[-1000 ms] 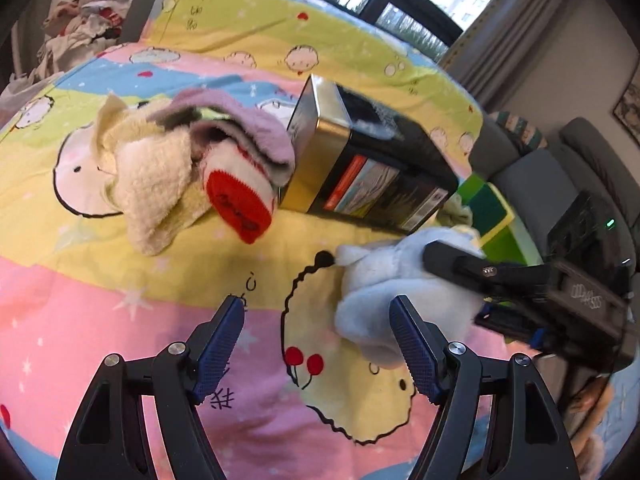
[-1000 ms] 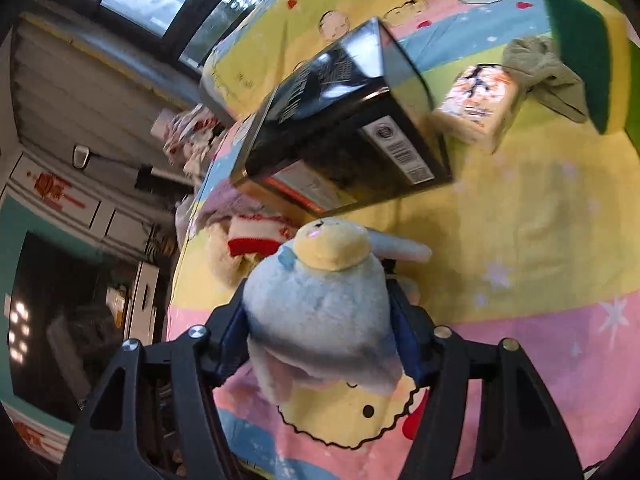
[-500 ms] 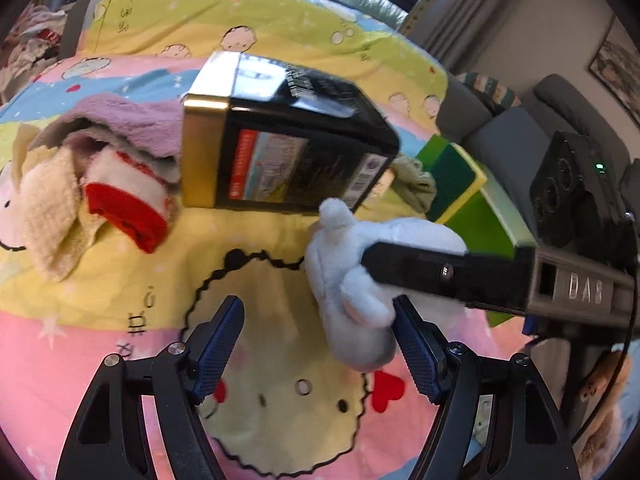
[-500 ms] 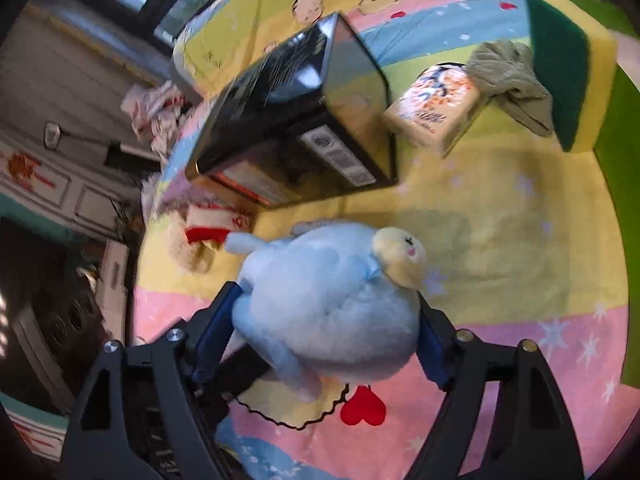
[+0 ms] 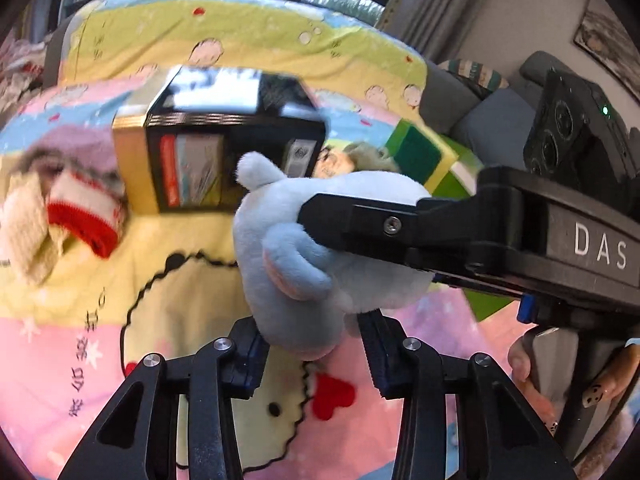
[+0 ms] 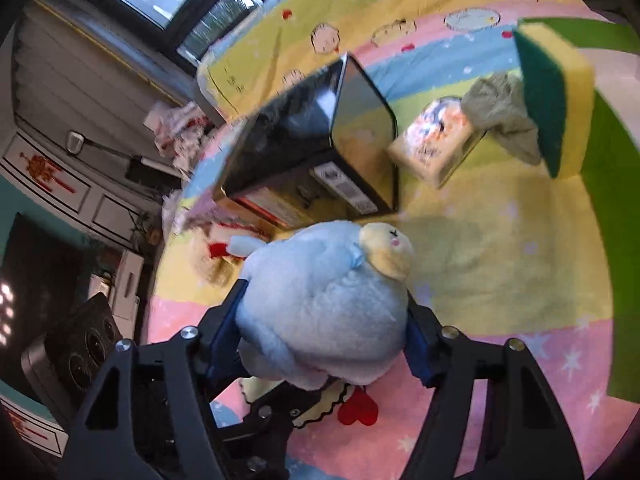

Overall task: Organize soft objects
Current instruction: 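Carry the grey elephant with both grippers over the green box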

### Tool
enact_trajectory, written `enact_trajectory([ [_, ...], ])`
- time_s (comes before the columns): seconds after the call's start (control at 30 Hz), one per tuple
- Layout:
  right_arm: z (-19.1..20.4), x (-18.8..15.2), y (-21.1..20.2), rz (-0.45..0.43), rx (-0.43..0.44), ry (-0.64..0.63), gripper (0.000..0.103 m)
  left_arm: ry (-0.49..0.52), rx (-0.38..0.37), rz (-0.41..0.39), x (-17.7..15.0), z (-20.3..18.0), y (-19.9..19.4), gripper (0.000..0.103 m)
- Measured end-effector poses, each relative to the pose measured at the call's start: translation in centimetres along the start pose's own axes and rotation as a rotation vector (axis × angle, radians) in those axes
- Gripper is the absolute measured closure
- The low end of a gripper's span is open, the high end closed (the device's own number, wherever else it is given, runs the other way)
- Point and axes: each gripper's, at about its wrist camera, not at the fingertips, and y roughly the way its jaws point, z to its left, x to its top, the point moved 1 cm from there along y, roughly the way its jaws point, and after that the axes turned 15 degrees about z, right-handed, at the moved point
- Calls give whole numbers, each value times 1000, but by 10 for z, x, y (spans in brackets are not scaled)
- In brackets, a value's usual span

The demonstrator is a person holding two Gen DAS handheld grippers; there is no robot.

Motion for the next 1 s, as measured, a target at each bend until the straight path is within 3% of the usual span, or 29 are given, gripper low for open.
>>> enact_trajectory([
  [0.27, -17, -2, -89, -220, 23, 8, 35, 165, -7, -92, 38, -76, -21, 61],
  [0.5, -69, -5, -147, -379, -7, 128, 35, 291, -45, -64, 75, -142, 1, 61],
  [0.73, -134, -15, -176, -429, -40, 328, 35, 381, -101, 49, 93, -194, 50, 61],
  [1.0, -166, -20, -178, -388, -135, 456, 34, 395, -129, 168, 94, -218, 90, 61],
])
